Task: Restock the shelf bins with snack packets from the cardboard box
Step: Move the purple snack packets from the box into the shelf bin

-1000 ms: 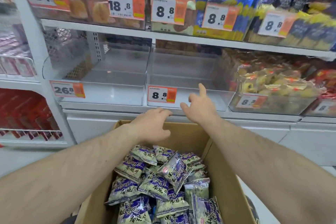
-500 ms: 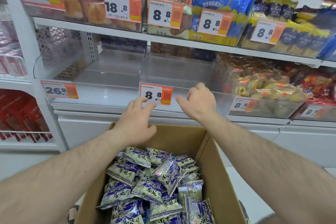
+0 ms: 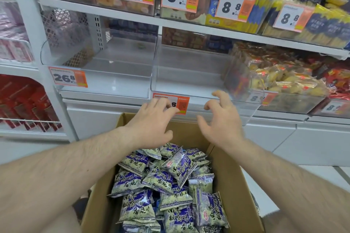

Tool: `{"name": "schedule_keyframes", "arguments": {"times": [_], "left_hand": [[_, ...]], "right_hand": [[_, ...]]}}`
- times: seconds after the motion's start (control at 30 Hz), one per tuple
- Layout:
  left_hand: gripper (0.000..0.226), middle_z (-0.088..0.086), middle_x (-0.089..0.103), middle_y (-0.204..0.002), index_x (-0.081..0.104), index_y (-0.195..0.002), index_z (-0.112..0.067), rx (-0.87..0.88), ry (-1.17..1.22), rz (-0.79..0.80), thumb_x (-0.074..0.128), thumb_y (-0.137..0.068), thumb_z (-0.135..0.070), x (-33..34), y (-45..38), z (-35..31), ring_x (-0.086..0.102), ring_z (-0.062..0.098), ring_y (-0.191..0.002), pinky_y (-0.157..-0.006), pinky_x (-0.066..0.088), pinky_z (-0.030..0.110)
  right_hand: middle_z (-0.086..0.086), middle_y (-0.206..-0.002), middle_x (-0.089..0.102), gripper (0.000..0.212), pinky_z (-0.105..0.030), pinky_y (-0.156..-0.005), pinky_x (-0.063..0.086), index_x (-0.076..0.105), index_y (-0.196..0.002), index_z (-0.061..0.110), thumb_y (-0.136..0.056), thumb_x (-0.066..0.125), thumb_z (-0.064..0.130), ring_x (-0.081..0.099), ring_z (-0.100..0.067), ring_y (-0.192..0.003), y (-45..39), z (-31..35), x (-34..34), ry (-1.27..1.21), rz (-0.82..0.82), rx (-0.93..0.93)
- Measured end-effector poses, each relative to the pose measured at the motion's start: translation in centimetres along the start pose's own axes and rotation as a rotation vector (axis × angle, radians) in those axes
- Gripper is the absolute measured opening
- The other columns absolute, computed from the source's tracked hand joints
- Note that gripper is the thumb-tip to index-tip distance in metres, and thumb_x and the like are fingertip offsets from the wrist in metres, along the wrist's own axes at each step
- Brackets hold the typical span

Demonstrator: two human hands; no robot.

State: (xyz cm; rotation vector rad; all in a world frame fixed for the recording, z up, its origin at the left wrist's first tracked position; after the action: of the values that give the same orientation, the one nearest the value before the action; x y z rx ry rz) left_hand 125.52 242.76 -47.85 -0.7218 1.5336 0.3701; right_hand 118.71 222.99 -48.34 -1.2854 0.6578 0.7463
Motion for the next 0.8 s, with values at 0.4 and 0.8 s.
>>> {"name": "schedule_keyframes", "arguments": {"times": [0.4, 0.8], "left_hand": [[0.063, -0.002, 0.042, -0.14, 0.031, -0.145, -0.026, -0.206, 0.33, 0.538, 0.058, -0.089, -0.035, 5.0, 2.0, 4.0, 0.047, 0.014, -0.12, -0.102, 0.041, 0.031], [0.096, 0.007, 0.047, -0.14, 0.019, -0.15, -0.027, -0.572, 0.736, 0.613, 0.07, -0.075, -0.06, 9.1, 1.8, 3.3, 0.053, 0.024, -0.121, -0.103, 0.044, 0.04]], "right_hand": [[-0.007, -0.117, 0.056, 0.102, -0.04, -0.082, 0.057, 0.023, -0.148, 0.026, -0.063, 0.076, 0.046, 0.058, -0.025, -0.101, 6.9, -2.7, 16.7, -0.054, 1.115, 0.636], [-0.011, -0.122, 0.06, 0.087, -0.037, -0.083, 0.048, 0.05, -0.129, 0.004, -0.055, 0.092, 0.025, 0.058, -0.022, -0.102, 7.7, -1.8, 14.4, -0.713, 0.978, 1.032]]}}
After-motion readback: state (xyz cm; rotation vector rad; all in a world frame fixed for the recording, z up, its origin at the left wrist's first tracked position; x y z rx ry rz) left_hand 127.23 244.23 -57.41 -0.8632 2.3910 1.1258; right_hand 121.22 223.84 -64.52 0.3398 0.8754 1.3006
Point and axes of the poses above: each hand's wrist, its own y-axis away from the middle knuckle, its own x-axis out of the palm, z = x × y, the point moved 1 cm from there along -y, towards the middle knuckle
